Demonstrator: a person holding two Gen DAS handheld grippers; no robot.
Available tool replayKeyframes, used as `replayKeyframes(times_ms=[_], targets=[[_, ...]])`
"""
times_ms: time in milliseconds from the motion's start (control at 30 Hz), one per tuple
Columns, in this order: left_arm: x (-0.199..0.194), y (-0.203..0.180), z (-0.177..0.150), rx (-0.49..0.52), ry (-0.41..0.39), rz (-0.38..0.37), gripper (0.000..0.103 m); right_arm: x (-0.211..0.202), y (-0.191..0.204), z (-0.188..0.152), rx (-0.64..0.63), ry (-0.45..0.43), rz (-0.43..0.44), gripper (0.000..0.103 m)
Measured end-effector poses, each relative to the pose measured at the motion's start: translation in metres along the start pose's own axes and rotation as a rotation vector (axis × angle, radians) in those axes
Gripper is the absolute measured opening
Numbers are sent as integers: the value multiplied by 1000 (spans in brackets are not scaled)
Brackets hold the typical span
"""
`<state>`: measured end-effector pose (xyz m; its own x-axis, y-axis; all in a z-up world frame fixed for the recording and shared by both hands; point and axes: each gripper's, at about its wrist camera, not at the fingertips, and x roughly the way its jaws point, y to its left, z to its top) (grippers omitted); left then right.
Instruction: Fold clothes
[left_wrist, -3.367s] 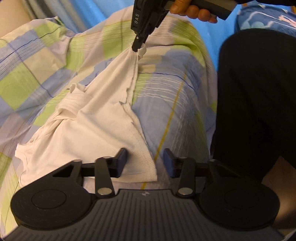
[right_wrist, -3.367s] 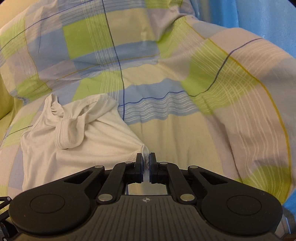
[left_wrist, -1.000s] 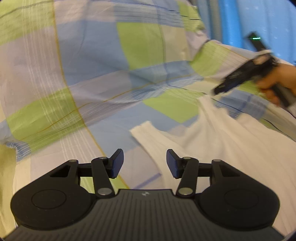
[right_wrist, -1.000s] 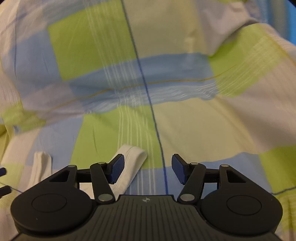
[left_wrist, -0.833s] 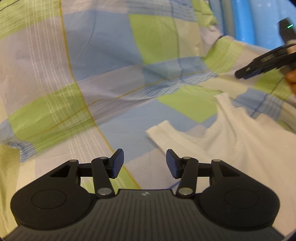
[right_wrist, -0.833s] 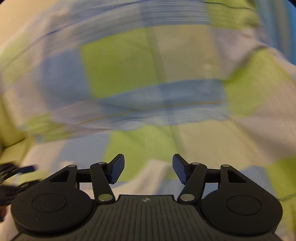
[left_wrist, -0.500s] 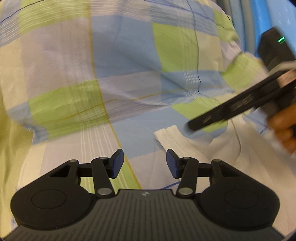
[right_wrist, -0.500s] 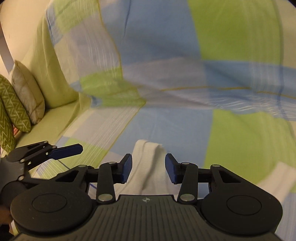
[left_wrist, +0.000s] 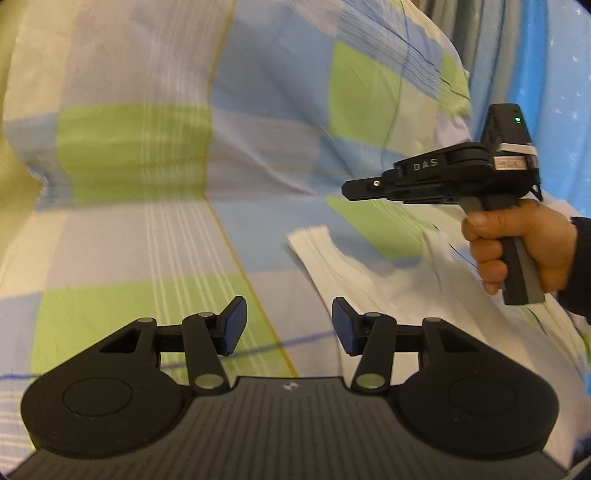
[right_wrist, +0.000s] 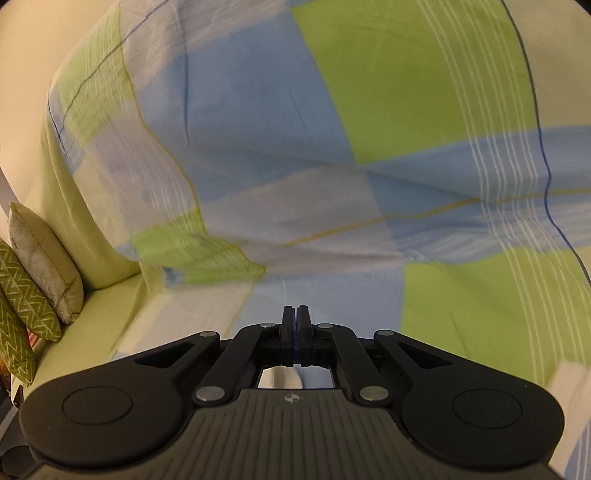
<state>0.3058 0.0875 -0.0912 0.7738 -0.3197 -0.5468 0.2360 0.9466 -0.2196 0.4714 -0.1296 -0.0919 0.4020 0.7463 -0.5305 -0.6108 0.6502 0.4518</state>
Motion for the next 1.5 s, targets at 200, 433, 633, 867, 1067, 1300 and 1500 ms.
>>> replayKeyframes(times_ms=[200, 433, 633, 867, 1067, 1300, 1500], targets=[[-24, 6, -10, -9, 125, -101, 46, -16, 36, -43, -110, 72, -27, 20], [-20, -4, -23, 13, 203, -164, 29, -43, 33, -64, -77, 55, -101, 32], [-24, -25, -18, 110, 151, -114, 5, -9, 28, -35, -116, 91, -49, 33], [-29, -18, -13, 111, 113, -56, 5, 51, 29, -10, -91, 168, 23, 11], [-23, -13, -16, 85, 149, -52, 5, 71, 23, -2, -130, 193, 45, 24], [-23, 0, -11, 22, 138, -26, 20, -6, -11, -11, 41, -13, -10, 32], [-17, -4, 4, 27, 48, 25, 25, -109, -54, -16, 101, -139, -238, 42]])
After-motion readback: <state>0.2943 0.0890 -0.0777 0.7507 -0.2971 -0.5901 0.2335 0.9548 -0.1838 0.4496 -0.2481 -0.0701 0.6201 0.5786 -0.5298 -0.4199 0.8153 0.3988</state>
